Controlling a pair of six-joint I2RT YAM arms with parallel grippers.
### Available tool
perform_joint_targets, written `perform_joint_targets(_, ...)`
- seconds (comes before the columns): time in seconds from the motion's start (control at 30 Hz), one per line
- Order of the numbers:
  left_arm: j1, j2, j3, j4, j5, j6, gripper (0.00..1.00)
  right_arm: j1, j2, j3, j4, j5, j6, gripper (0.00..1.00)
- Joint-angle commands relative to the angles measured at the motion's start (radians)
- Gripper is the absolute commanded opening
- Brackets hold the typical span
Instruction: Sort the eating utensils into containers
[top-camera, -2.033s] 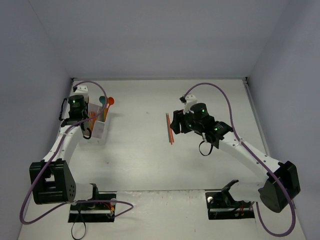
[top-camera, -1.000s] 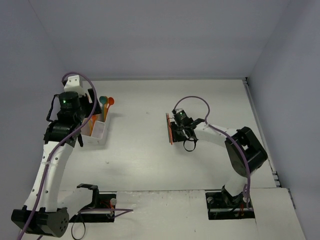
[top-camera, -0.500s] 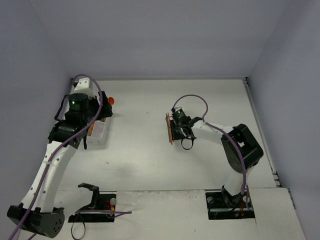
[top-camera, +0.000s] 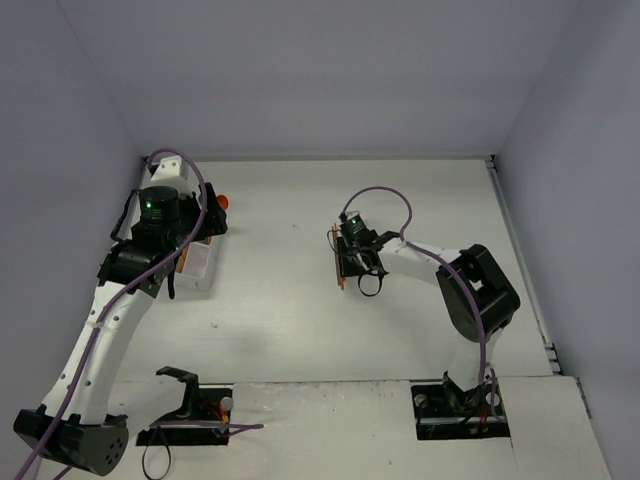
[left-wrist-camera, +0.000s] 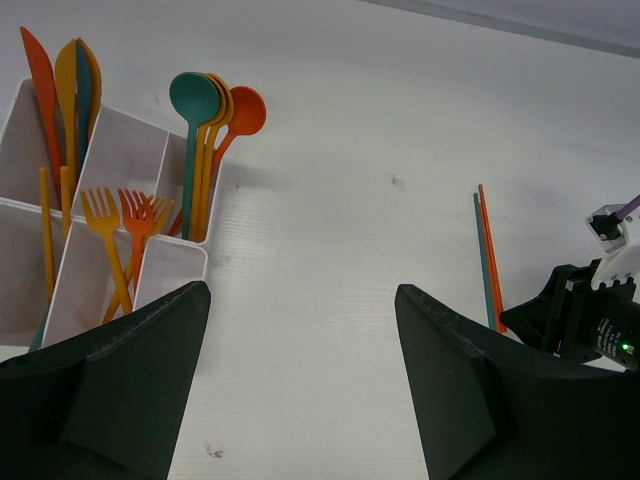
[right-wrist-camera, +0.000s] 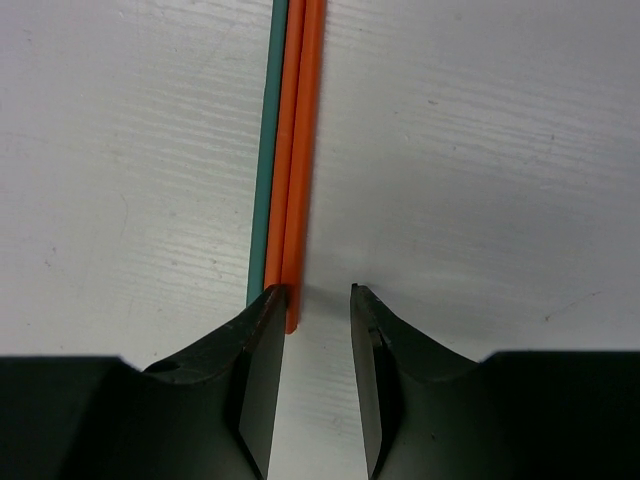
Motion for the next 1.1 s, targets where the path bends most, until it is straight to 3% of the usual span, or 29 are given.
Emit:
perform_joint_targets(0.0,-0.007,-0.007,0.045,0.029,0.013,-0.013,0.72,0.01,0.023,0.032,-0.002,0.047,0.019,0.29)
perform_joint_targets(0.3,-0.008,-0.001,0.039,0.029,0.022,-0.016,0.72,-0.003,0.033,-0.007,-0.018,0.122,0.026,0.28)
perform_joint_targets(0.5,-0.033,0.014,0.054,0.033,0.042,-0.038,0.72,-0.021,0.044,-0.023,-0.042,0.156,0.007,0.02)
perform_joint_targets(0.63,-0.071,0.029,0.076,0.032,0.044,-0.055,0.72,-0.033,0.034,-0.024,-0.072,0.191,-0.007,0.0)
perform_joint_targets(0.8,-0.174,0.076,0.123,0.037,0.044,-0.108,0.73,-0.05,-0.086,-0.031,-0.082,0.207,-0.041,0.0)
perform_joint_targets(1.07,-0.309,0.18,0.22,0.093,0.083,-0.204,0.73,-0.027,-0.474,-0.034,-0.016,0.102,-0.154,0.0)
